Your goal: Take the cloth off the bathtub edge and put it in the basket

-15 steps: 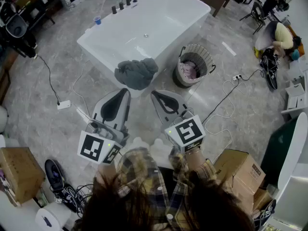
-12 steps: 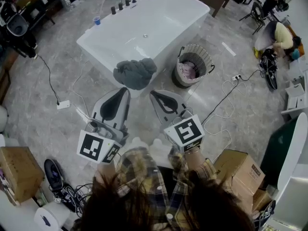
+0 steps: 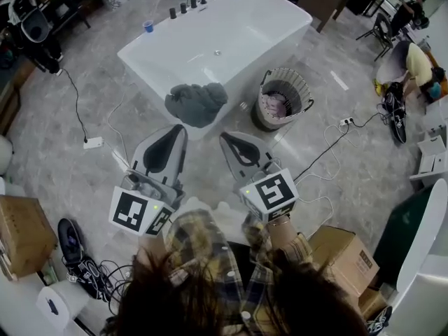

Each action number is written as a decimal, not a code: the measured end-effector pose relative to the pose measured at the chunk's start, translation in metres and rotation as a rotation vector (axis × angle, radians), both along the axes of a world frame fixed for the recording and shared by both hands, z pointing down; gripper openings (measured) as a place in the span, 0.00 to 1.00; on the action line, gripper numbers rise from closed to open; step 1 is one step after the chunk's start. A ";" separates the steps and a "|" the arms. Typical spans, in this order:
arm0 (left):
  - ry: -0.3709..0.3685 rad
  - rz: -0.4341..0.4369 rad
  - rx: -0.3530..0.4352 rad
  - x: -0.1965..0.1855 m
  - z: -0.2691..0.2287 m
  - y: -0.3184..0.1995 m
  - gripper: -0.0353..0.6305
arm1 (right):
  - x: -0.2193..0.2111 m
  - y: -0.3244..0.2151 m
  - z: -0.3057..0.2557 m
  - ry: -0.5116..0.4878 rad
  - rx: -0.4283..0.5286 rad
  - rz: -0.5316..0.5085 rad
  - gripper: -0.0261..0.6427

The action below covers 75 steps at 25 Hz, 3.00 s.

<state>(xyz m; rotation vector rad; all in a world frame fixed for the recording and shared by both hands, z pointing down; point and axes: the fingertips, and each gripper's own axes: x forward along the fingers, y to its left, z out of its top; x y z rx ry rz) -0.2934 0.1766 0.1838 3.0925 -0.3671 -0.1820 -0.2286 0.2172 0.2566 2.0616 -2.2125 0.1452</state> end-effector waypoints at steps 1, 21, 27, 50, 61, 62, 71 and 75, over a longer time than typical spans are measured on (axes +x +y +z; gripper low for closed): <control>-0.001 -0.009 0.004 -0.002 0.001 0.004 0.08 | 0.000 0.003 0.002 -0.005 -0.002 -0.007 0.06; -0.014 -0.041 -0.039 0.019 0.023 -0.093 0.08 | 0.020 -0.077 0.036 -0.004 -0.100 -0.037 0.06; -0.006 -0.007 -0.036 0.056 0.020 -0.174 0.08 | 0.046 -0.156 0.039 0.006 -0.125 -0.024 0.06; -0.034 0.064 -0.072 0.092 0.036 -0.303 0.08 | 0.095 -0.282 0.053 -0.009 -0.165 0.080 0.06; -0.054 -0.044 -0.074 0.135 0.045 -0.335 0.08 | 0.139 -0.325 0.064 -0.016 -0.180 -0.044 0.06; -0.055 -0.058 -0.075 0.142 0.045 -0.338 0.08 | 0.145 -0.329 0.064 -0.016 -0.183 -0.061 0.06; -0.068 -0.235 -0.091 0.200 0.048 -0.378 0.08 | 0.204 -0.387 0.065 0.004 -0.197 -0.267 0.06; -0.072 -0.336 -0.102 0.213 0.048 -0.384 0.08 | 0.219 -0.404 0.066 0.012 -0.211 -0.375 0.06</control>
